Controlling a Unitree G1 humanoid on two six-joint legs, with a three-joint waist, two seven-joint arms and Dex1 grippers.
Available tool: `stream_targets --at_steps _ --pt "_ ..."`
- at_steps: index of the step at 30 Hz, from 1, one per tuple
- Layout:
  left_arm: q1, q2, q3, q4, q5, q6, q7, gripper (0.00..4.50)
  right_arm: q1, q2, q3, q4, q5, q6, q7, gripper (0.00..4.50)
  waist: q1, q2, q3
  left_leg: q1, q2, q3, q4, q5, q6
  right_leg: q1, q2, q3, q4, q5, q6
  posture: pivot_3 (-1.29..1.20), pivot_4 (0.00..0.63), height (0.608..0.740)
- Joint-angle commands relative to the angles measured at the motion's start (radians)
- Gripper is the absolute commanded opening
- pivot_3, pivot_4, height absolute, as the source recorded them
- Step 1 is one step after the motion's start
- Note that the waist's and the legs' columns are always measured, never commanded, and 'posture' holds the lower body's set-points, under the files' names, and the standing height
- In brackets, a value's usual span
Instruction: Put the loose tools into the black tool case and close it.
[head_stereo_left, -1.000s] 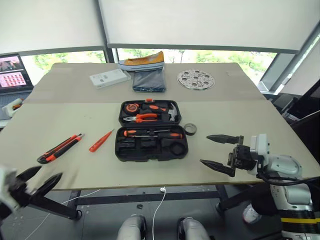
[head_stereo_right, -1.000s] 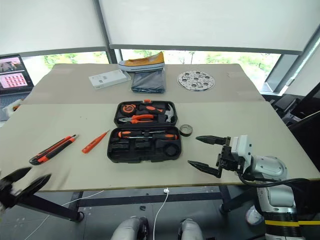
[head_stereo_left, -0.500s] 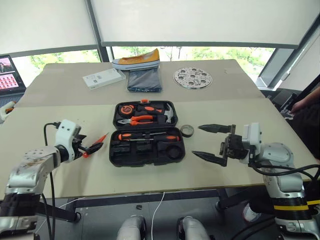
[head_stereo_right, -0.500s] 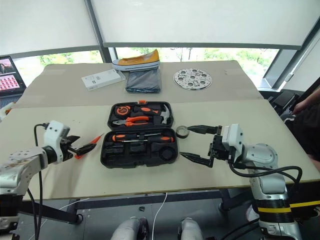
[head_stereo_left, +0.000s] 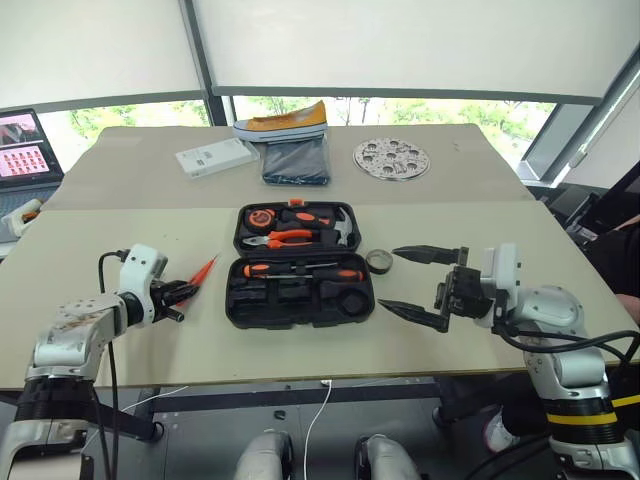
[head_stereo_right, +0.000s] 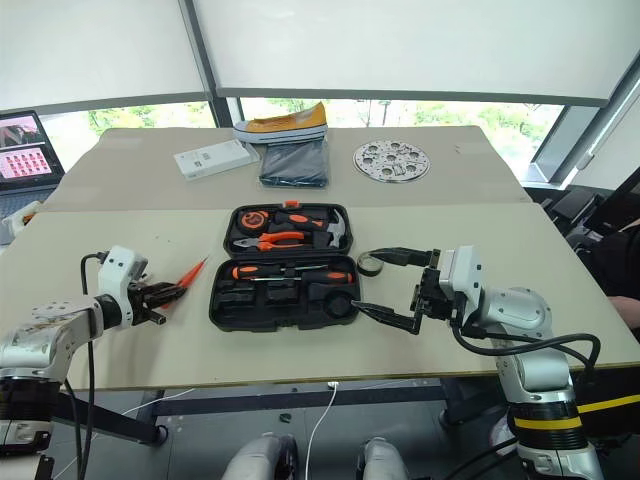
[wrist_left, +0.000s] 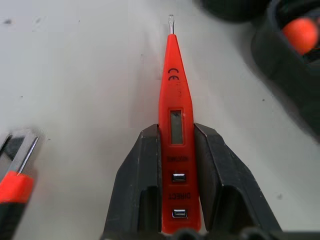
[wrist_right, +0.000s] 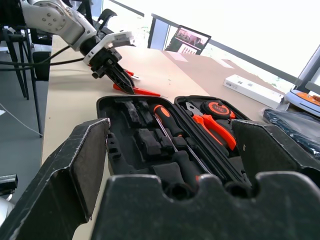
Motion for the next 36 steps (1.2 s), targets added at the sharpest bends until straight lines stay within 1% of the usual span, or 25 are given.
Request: stream_targets --at_steps 1,3,5,8,11,12,14,15,16,23,29,32,36 --pt "-0.076 0.071 0.026 -0.082 -0.046 -0.114 -0.178 0.46 -0.015 -0.040 -0.027 -0.067 0.045 0.052 -0.017 4.50 0.001 -0.002 0.001 -0.001 0.000 0.000 0.000 0.000 0.000 -0.001 0.000 0.000 0.000 0.001 0.001 0.00 0.150 0.740" --pt "-0.108 0.094 -0.023 -0.106 -0.035 -0.168 -0.271 0.46 -0.026 -0.057 -0.024 -0.081 0.050 0.088 -0.031 4.50 0.001 -0.003 0.002 -0.001 0.000 -0.001 0.000 0.000 -0.001 -0.001 0.000 -0.001 0.000 0.001 0.001 0.00 0.150 0.740" --pt "-0.149 0.107 -0.117 -0.125 0.005 -0.223 -0.375 0.46 -0.046 -0.081 -0.002 -0.081 0.031 0.128 -0.039 4.50 0.002 -0.003 0.001 -0.001 0.000 0.000 0.000 0.000 -0.001 -0.001 0.000 0.000 0.000 0.000 0.000 0.00 0.150 0.740" --pt "-0.218 0.094 -0.239 -0.124 0.061 -0.261 -0.469 0.46 -0.078 -0.095 0.035 -0.066 -0.013 0.148 -0.050 4.50 0.003 -0.003 0.001 -0.001 -0.001 0.000 0.001 0.000 0.000 0.000 0.000 0.000 0.000 0.000 -0.001 0.00 0.150 0.740" --pt "-0.264 0.078 -0.323 -0.096 0.131 -0.283 -0.493 0.46 -0.089 -0.106 0.060 -0.052 -0.049 0.150 -0.059 4.50 0.001 -0.003 0.001 -0.001 -0.001 0.000 0.001 0.001 0.000 -0.001 0.001 0.000 0.001 0.000 0.000 0.00 0.150 0.740" --pt "-0.274 0.075 -0.348 -0.082 0.160 -0.300 -0.496 0.46 -0.086 -0.112 0.067 -0.050 -0.056 0.153 -0.055 4.50 0.000 -0.003 0.001 -0.002 -0.001 0.000 0.002 0.001 0.000 -0.001 0.001 0.000 0.002 0.002 0.003 0.00 0.150 0.740" --pt "-0.300 0.059 -0.399 -0.037 0.223 -0.339 -0.489 0.46 -0.084 -0.120 0.076 -0.039 -0.087 0.141 -0.066 4.50 -0.002 -0.003 0.002 -0.002 0.000 0.000 0.002 0.001 0.001 -0.001 0.002 0.000 0.003 0.002 0.004 0.00 0.150 0.740" --pt "-0.315 0.052 -0.420 -0.012 0.252 -0.351 -0.485 0.46 -0.091 -0.115 0.075 -0.034 -0.099 0.138 -0.085 4.50 -0.002 -0.003 0.002 -0.002 -0.001 0.000 0.003 0.003 0.005 -0.001 0.002 0.000 0.004 0.002 0.004 0.00 0.150 0.740" --pt "-0.327 0.046 -0.434 0.007 0.271 -0.360 -0.484 0.46 -0.096 -0.110 0.073 -0.031 -0.106 0.138 -0.098 4.50 -0.002 -0.003 0.002 -0.002 -0.001 0.000 0.003 0.005 0.007 -0.001 0.002 0.000 0.004 0.002 0.005 0.00 0.150 0.740" --pt "-0.369 0.040 -0.463 0.098 0.339 -0.417 -0.523 0.46 -0.066 -0.111 0.072 -0.063 -0.105 0.163 -0.126 4.50 -0.003 -0.004 0.002 -0.002 0.000 -0.002 0.006 0.004 0.006 -0.001 0.001 0.000 0.007 0.001 0.004 0.00 0.150 0.740" --pt "-0.416 -0.004 -0.471 0.185 0.382 -0.447 -0.506 0.46 -0.053 -0.111 0.075 -0.084 -0.093 0.188 -0.138 4.50 -0.001 -0.004 0.002 -0.003 0.000 -0.002 0.010 0.004 0.007 -0.001 0.001 0.000 0.010 0.001 0.004 0.00 0.150 0.740" --pt "-0.433 -0.004 -0.488 0.205 0.411 -0.465 -0.530 0.46 -0.051 -0.109 0.076 -0.088 -0.090 0.195 -0.136 4.50 -0.001 -0.004 0.002 -0.003 0.000 -0.003 0.014 0.002 0.007 -0.001 0.001 0.000 0.011 -0.002 -0.001 0.00 0.150 0.740" --pt "-0.446 -0.002 -0.505 0.227 0.432 -0.513 -0.569 0.46 -0.046 -0.104 0.077 -0.080 -0.094 0.188 -0.131 4.50 -0.002 -0.004 0.002 -0.003 0.000 -0.003 0.015 0.000 0.003 -0.001 0.001 0.000 0.012 -0.002 -0.001 0.00 0.150 0.740"
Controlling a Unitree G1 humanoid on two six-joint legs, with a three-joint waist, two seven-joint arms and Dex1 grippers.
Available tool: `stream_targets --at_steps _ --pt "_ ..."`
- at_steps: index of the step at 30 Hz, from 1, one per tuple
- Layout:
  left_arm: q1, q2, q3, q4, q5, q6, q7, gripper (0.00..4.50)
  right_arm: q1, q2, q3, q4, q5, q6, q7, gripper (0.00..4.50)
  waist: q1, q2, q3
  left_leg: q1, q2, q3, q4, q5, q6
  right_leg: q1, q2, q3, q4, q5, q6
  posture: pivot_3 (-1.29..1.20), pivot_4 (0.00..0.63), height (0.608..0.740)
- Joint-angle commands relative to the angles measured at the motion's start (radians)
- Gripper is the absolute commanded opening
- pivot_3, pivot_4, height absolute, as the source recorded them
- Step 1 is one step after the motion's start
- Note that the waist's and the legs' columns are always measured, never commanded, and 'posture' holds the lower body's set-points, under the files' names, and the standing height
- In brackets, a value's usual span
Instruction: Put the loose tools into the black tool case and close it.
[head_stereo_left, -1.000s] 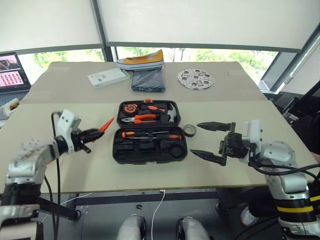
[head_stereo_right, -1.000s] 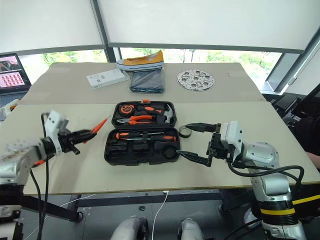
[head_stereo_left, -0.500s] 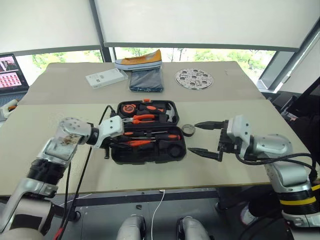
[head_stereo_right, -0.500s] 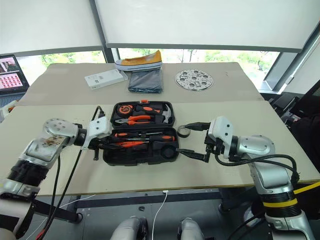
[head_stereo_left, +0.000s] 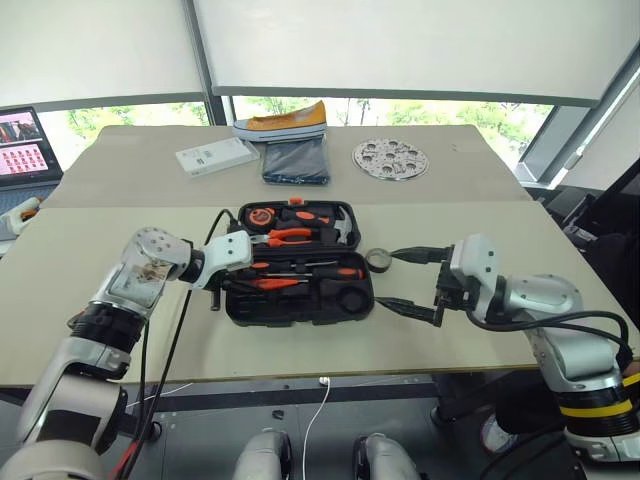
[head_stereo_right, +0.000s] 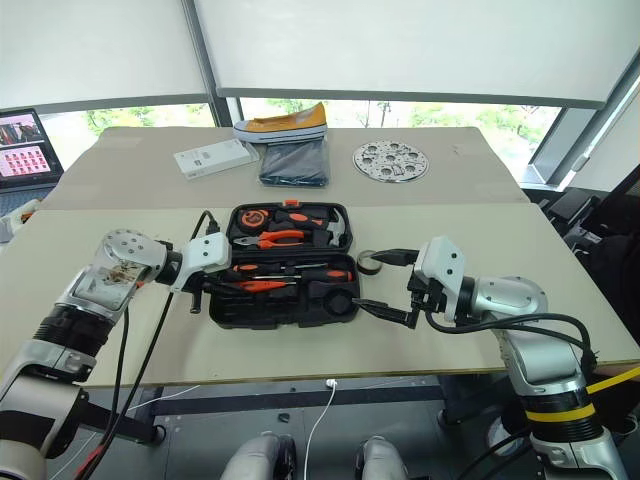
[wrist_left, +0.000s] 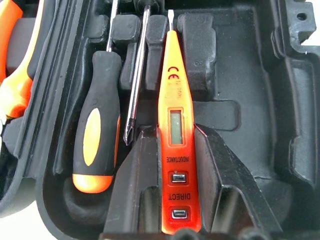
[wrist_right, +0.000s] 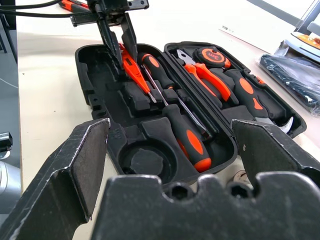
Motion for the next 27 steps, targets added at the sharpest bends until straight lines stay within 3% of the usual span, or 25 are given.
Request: stream_targets --at_steps 1,12,19,21,22,26,27 --pt "-0.021 0.007 -0.021 0.026 0.039 -0.038 -0.030 0.46 -0.001 0.002 -0.009 -0.022 0.011 -0.010 -0.002 4.50 -0.001 0.000 0.000 0.000 0.000 0.000 0.000 0.000 0.000 0.000 0.000 0.000 0.000 0.000 0.000 0.00 0.150 0.740" --pt "-0.043 -0.015 -0.096 0.116 0.162 -0.059 -0.005 0.46 0.014 0.015 -0.001 0.005 0.005 -0.025 0.008 4.50 -0.002 0.000 0.000 0.000 0.000 0.000 0.001 0.000 0.001 0.000 0.000 0.000 0.001 0.000 0.001 0.00 0.150 0.740" --pt "-0.027 -0.033 -0.068 0.102 0.120 -0.021 -0.033 0.46 0.016 0.021 0.003 0.009 0.006 -0.024 0.006 4.50 -0.003 0.001 -0.001 0.003 0.000 -0.002 0.001 0.000 0.001 0.002 0.000 0.001 0.003 0.000 0.000 0.00 0.150 0.740" --pt "-0.017 -0.037 -0.015 0.087 0.064 -0.012 -0.039 1.52 0.018 0.021 0.001 0.013 0.008 -0.023 0.010 4.50 -0.003 0.001 -0.001 0.003 -0.001 -0.002 0.001 0.000 0.001 0.002 0.000 0.001 0.003 0.000 0.000 0.00 0.150 0.740" --pt "-0.016 -0.039 0.011 0.084 0.041 -0.021 -0.034 1.65 0.018 0.020 0.000 0.015 0.009 -0.023 0.013 4.50 -0.003 0.001 -0.001 0.003 -0.001 -0.002 0.001 0.000 0.001 0.002 0.000 0.001 0.003 0.000 0.000 0.00 0.150 0.740" --pt "-0.002 -0.043 0.097 0.066 -0.039 -0.108 -0.027 3.10 0.030 0.017 -0.001 0.008 0.020 -0.012 0.025 4.50 -0.006 0.001 0.000 0.001 0.000 -0.001 0.001 0.001 0.003 0.000 0.001 0.002 0.002 0.000 0.002 0.00 0.150 0.740" --pt "0.002 -0.043 0.117 0.055 -0.065 -0.110 -0.037 3.10 0.034 0.014 0.001 0.006 0.024 -0.004 0.031 4.50 -0.005 0.000 0.000 0.001 0.000 -0.001 0.001 0.003 0.008 0.000 0.001 0.002 0.003 0.001 0.003 0.00 0.150 0.740"
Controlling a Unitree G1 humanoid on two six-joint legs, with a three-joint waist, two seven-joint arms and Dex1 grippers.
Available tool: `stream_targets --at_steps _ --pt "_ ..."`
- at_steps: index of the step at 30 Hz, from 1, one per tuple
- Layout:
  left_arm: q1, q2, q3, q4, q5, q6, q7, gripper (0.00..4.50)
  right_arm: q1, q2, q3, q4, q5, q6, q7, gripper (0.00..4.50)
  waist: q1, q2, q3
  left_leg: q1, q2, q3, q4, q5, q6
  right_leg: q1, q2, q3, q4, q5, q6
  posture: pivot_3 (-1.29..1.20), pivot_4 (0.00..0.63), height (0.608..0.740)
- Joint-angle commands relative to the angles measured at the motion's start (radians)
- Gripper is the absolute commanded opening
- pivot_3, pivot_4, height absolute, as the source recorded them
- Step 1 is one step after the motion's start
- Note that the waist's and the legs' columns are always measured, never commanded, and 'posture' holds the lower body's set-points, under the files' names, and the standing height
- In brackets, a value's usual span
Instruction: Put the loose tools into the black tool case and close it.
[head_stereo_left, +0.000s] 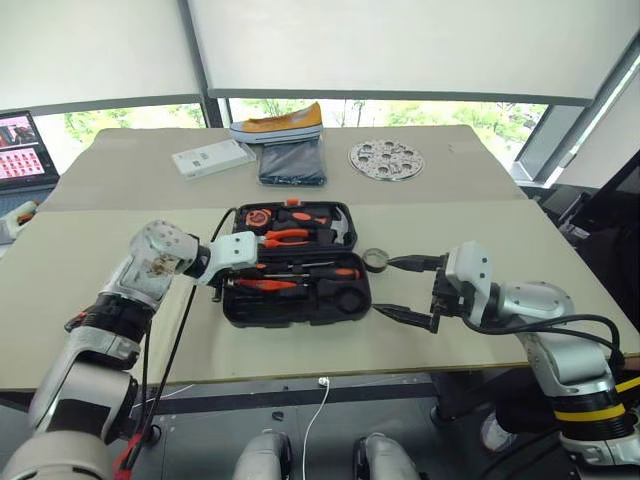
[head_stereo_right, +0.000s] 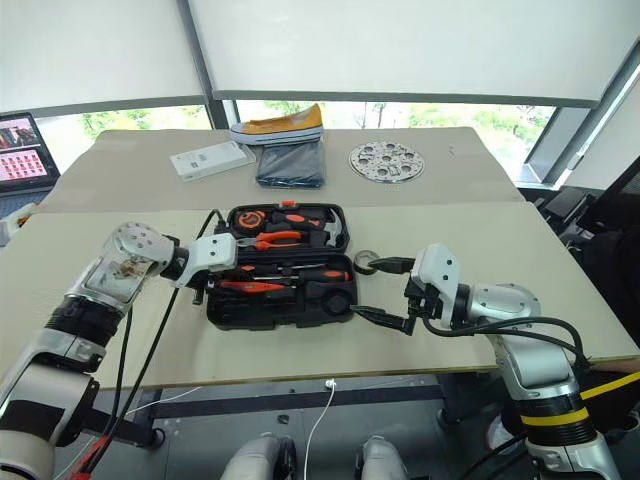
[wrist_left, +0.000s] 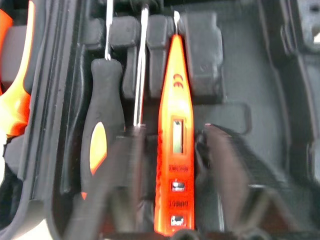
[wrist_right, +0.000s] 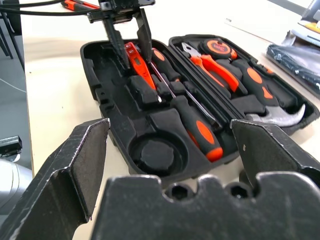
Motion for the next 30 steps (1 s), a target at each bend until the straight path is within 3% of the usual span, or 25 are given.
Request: stream_targets --at_steps 1,7,8,9,15,27,30 --pt "0.011 0.001 0.100 -0.038 -0.108 -0.046 -0.020 3.10 0.009 -0.011 -0.007 -0.025 0.028 0.006 0.024 4.50 0.001 -0.001 0.001 0.000 0.000 0.000 0.000 0.000 0.000 0.000 0.000 0.000 0.000 0.000 0.001 0.00 0.150 0.740" --pt "0.062 -0.040 0.184 -0.040 -0.199 -0.088 0.008 3.10 -0.002 -0.003 0.005 -0.016 0.025 0.015 0.040 4.50 0.004 -0.001 0.001 -0.001 -0.001 0.000 0.000 -0.001 -0.001 0.000 -0.001 0.000 0.000 0.000 0.001 0.00 0.150 0.740" --pt "0.071 -0.052 0.198 -0.035 -0.211 -0.089 0.020 2.57 -0.004 -0.001 0.007 -0.016 0.025 0.016 0.039 4.50 0.004 -0.001 0.001 -0.001 0.000 0.000 0.000 -0.001 -0.001 0.000 -0.001 0.000 0.000 0.000 0.001 0.00 0.150 0.740" --pt "0.080 -0.063 0.204 -0.014 -0.208 -0.101 0.035 2.42 -0.009 0.010 0.004 -0.013 0.024 -0.001 0.032 4.50 0.005 -0.001 0.001 -0.001 -0.001 0.000 0.000 -0.001 -0.001 0.000 -0.001 0.000 0.000 0.000 0.001 0.00 0.150 0.740" --pt "0.119 -0.096 0.186 0.068 -0.162 -0.132 0.090 0.13 -0.017 0.028 -0.009 -0.011 0.025 -0.012 0.026 4.50 0.002 -0.001 0.001 -0.001 0.000 0.000 0.000 0.000 0.000 0.000 0.000 -0.001 0.000 0.001 0.003 0.00 0.150 0.740" --pt "0.148 -0.097 0.132 0.104 -0.070 -0.153 0.152 0.06 0.011 0.026 -0.027 -0.029 0.029 -0.006 0.011 4.50 0.005 -0.001 0.001 0.001 -0.001 0.000 0.000 -0.004 -0.006 0.001 -0.001 -0.001 0.000 0.001 0.002 0.00 0.150 0.740" --pt "0.169 -0.099 0.186 0.075 -0.111 -0.168 0.189 0.06 0.021 0.029 -0.038 -0.023 0.032 -0.018 0.011 4.50 0.004 -0.001 0.000 0.001 -0.001 0.000 0.000 -0.004 -0.006 0.002 -0.001 -0.001 0.000 0.001 0.002 0.00 0.150 0.740"
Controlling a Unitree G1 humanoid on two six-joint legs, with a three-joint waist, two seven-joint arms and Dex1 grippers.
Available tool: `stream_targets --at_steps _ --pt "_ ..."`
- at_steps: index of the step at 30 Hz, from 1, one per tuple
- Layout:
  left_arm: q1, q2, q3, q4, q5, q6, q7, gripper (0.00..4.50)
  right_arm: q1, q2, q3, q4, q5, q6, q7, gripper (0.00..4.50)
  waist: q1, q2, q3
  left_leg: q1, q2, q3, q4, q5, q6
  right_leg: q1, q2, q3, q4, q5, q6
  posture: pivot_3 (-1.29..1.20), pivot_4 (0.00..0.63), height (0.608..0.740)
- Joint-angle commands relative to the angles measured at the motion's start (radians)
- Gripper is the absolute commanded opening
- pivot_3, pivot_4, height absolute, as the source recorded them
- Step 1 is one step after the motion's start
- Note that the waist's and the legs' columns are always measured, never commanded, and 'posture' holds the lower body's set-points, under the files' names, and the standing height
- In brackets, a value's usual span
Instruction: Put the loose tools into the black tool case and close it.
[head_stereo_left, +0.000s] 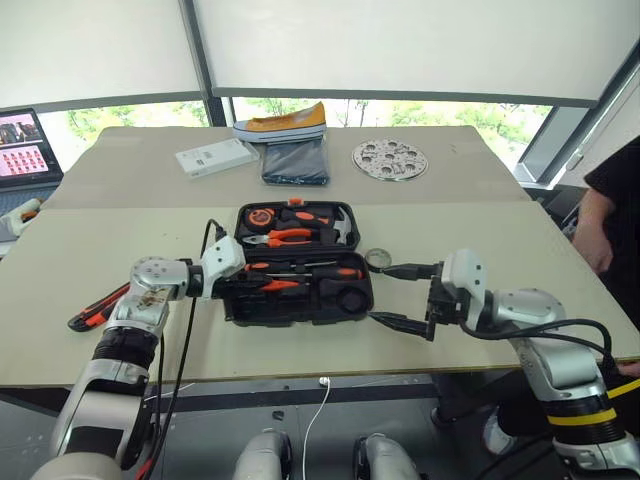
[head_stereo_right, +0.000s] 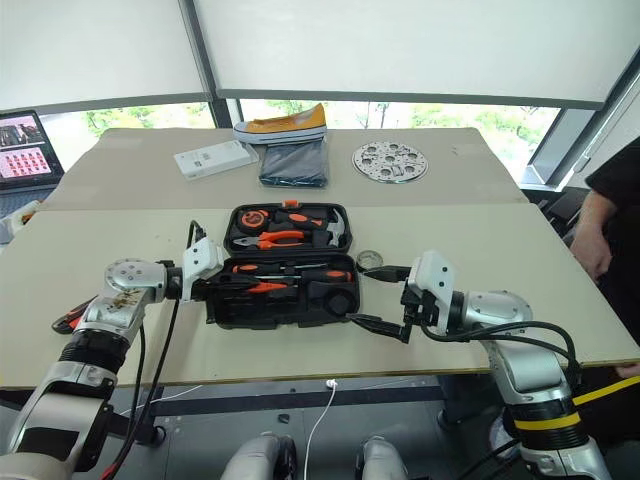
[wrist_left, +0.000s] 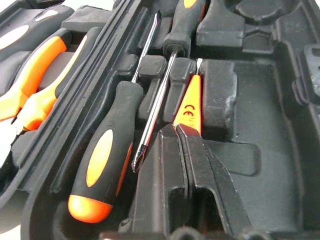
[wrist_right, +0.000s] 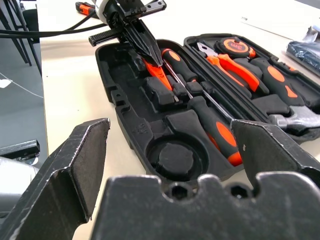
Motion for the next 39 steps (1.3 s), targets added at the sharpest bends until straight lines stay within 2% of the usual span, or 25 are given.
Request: stream_targets --at_steps 1,5,6,8,12,17,22,26,31,35,39 --pt "0.055 0.006 0.069 -0.030 -0.045 -0.008 0.056 0.06 0.008 -0.002 -0.050 -0.025 0.032 -0.035 -0.006 4.50 -0.002 0.000 0.000 0.000 0.000 0.000 0.000 0.000 0.000 0.000 0.000 0.000 0.000 0.000 0.000 0.00 0.150 0.740" --pt "0.156 0.040 0.235 -0.146 -0.192 0.009 0.077 0.06 0.023 0.044 -0.088 -0.010 0.065 -0.138 0.010 4.50 -0.009 0.000 0.000 0.000 0.001 0.000 0.000 0.000 0.000 -0.001 0.001 0.000 0.000 0.000 0.001 0.00 0.150 0.740" --pt "0.217 0.058 0.287 -0.204 -0.238 0.021 0.070 0.57 0.029 0.061 -0.099 -0.005 0.071 -0.178 0.012 4.50 -0.013 0.000 0.000 0.000 0.002 0.000 0.000 0.000 0.000 -0.001 0.001 0.000 0.000 0.000 0.001 0.00 0.150 0.740" --pt "0.317 0.081 0.359 -0.288 -0.293 0.036 0.073 1.19 0.039 0.083 -0.109 0.002 0.077 -0.226 0.021 4.50 -0.022 -0.001 0.000 -0.001 0.003 0.000 -0.001 0.000 0.001 -0.002 0.002 0.000 0.000 0.000 0.000 0.00 0.150 0.740" --pt "0.644 0.091 0.602 -0.474 -0.391 0.087 0.155 2.62 0.093 0.112 -0.099 -0.032 0.114 -0.293 0.064 4.50 -0.029 0.000 0.000 0.000 0.005 0.001 -0.001 -0.001 0.001 -0.002 0.000 0.000 -0.001 0.000 0.000 0.00 0.150 0.740" --pt "0.972 0.006 0.854 -0.546 -0.433 0.078 0.289 4.46 0.139 0.114 -0.097 -0.127 0.228 -0.217 0.064 4.50 -0.024 0.000 0.001 0.000 0.007 0.001 -0.001 -0.004 -0.002 -0.005 -0.001 0.000 -0.003 -0.004 -0.006 0.00 0.150 0.740" --pt "1.152 -0.096 0.990 -0.514 -0.470 0.080 0.386 4.46 0.189 0.134 -0.087 -0.187 0.235 -0.219 0.020 4.50 -0.004 -0.001 0.000 0.000 0.010 0.000 -0.002 -0.005 -0.003 -0.004 -0.001 -0.002 -0.010 -0.004 -0.006 0.00 0.150 0.740" --pt "1.178 -0.120 1.003 -0.509 -0.478 0.103 0.449 4.46 0.216 0.146 -0.077 -0.210 0.228 -0.226 -0.006 4.50 0.001 -0.002 -0.001 -0.004 0.012 0.002 -0.010 -0.005 -0.003 -0.004 0.002 -0.004 -0.023 -0.004 -0.006 0.00 0.150 0.740" --pt "1.014 -0.015 0.959 -0.505 -0.513 0.232 0.521 4.46 0.210 0.147 -0.084 -0.198 0.231 -0.225 -0.026 4.50 0.005 -0.003 -0.002 -0.009 0.014 0.003 -0.018 -0.005 -0.003 -0.006 0.006 -0.006 -0.031 -0.003 -0.005 0.00 0.150 0.740" --pt "0.847 0.115 0.884 -0.462 -0.544 0.372 0.477 4.46 0.201 0.128 -0.078 -0.190 0.233 -0.191 -0.034 4.50 0.010 -0.005 -0.004 -0.008 0.014 0.003 -0.018 -0.005 -0.003 -0.006 0.005 -0.007 -0.030 0.001 -0.006 0.00 0.150 0.740" --pt "0.679 0.264 0.728 -0.288 -0.460 0.439 0.386 4.46 0.193 0.102 -0.062 -0.197 0.225 -0.123 -0.062 4.50 0.002 -0.005 -0.005 -0.001 0.011 0.007 -0.018 -0.004 -0.004 -0.004 0.001 -0.006 -0.027 0.003 -0.006 0.00 0.150 0.740"
